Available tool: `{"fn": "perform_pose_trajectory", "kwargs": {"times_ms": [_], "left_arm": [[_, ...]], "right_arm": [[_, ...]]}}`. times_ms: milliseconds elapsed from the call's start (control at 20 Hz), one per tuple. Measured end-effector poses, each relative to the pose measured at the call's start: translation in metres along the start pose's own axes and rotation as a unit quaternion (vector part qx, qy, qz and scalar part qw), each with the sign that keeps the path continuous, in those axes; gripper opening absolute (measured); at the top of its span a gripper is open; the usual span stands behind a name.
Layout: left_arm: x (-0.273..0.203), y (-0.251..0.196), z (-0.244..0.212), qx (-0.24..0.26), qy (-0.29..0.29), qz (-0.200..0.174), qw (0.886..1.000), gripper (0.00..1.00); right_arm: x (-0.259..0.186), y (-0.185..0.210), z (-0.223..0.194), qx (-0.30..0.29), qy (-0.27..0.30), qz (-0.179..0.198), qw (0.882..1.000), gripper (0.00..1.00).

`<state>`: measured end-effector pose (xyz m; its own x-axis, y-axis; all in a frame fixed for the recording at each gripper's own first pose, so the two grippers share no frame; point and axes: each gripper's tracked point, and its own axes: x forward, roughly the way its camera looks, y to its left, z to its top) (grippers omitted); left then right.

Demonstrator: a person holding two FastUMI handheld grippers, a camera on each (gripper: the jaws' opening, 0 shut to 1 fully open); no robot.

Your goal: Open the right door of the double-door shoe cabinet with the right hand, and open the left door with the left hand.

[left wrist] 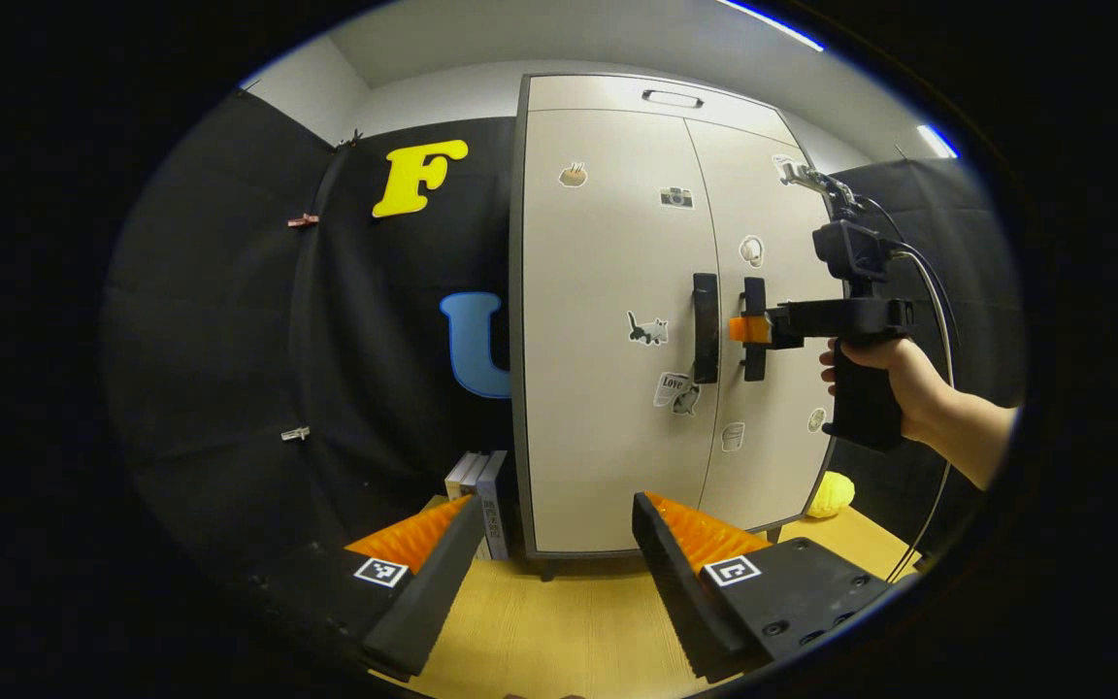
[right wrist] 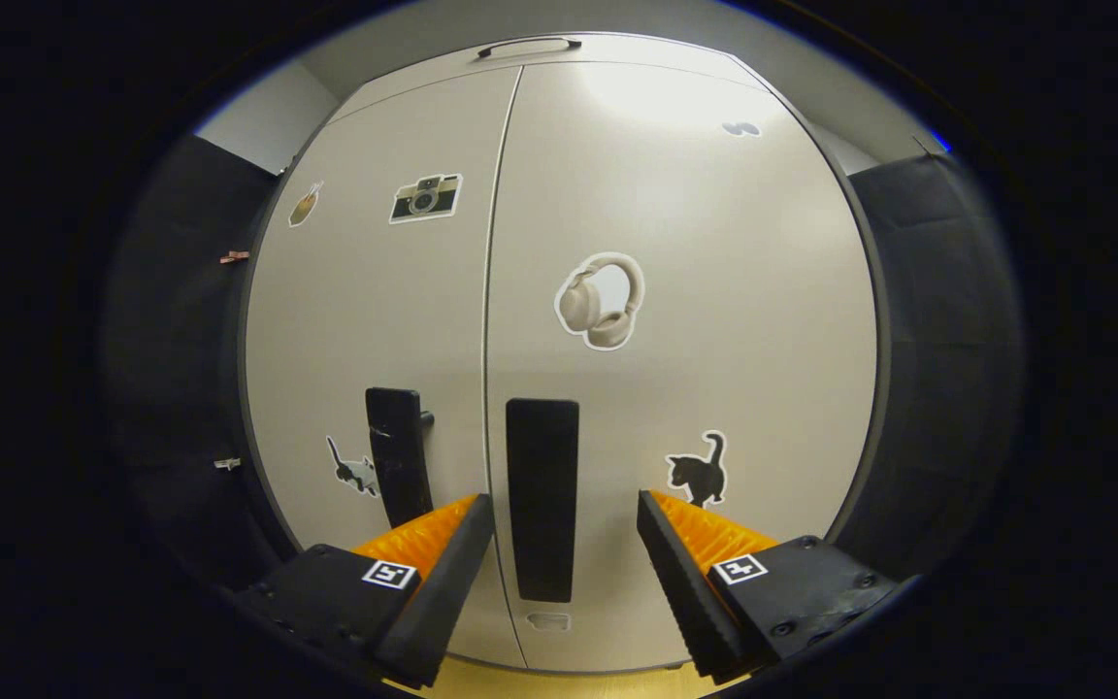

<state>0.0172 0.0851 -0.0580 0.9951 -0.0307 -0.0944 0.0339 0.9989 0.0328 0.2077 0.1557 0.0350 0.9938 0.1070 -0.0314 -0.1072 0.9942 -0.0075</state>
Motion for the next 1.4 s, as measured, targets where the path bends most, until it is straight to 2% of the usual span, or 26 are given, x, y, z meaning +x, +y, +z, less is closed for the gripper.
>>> {"fn": "perform_pose_trajectory", "kwargs": {"times_ms": [150, 250, 300, 450, 500, 650, 700, 800, 1100, 1400], "left_arm": [[-0.001, 0.009, 0.000, -0.005, -0.003, 0.010, 1.000, 0.95], [-0.002, 0.015, 0.003, 0.003, -0.009, 0.018, 1.000, 0.95], [-0.003, 0.018, 0.003, 0.002, -0.009, 0.021, 1.000, 0.95], [-0.006, 0.019, 0.003, -0.006, -0.008, 0.021, 1.000, 0.95], [-0.008, 0.022, 0.003, -0.003, -0.011, 0.023, 1.000, 0.95], [-0.013, 0.021, 0.001, 0.001, -0.010, 0.016, 1.000, 0.95], [-0.015, 0.019, 0.000, -0.001, -0.009, 0.011, 1.000, 0.95], [-0.018, 0.020, -0.003, -0.002, -0.008, 0.006, 1.000, 0.95], [-0.024, 0.027, 0.002, 0.008, -0.020, -0.007, 1.000, 0.95], [-0.022, 0.012, -0.003, -0.001, -0.008, -0.050, 0.999, 0.95]], "right_arm": [[0.005, 0.004, -0.006, -0.007, 0.014, -0.005, 1.000, 0.78], [0.008, 0.009, -0.011, 0.014, 0.032, -0.004, 0.999, 0.71], [0.010, 0.005, -0.014, 0.021, 0.037, -0.018, 0.999, 0.66], [0.010, 0.001, -0.013, 0.035, 0.037, -0.024, 0.998, 0.38], [0.010, 0.001, -0.013, 0.036, 0.039, -0.024, 0.998, 0.38], [0.010, 0.002, -0.013, 0.036, 0.045, -0.017, 0.998, 0.25], [0.011, 0.001, -0.015, 0.046, 0.053, -0.013, 0.997, 0.24], [0.010, 0.002, -0.015, 0.047, 0.062, -0.006, 0.997, 0.13], [0.003, 0.002, -0.016, 0.046, 0.077, -0.007, 0.996, 0.13], [-0.027, -0.001, -0.016, 0.052, 0.084, 0.000, 0.995, 0.13]]}}
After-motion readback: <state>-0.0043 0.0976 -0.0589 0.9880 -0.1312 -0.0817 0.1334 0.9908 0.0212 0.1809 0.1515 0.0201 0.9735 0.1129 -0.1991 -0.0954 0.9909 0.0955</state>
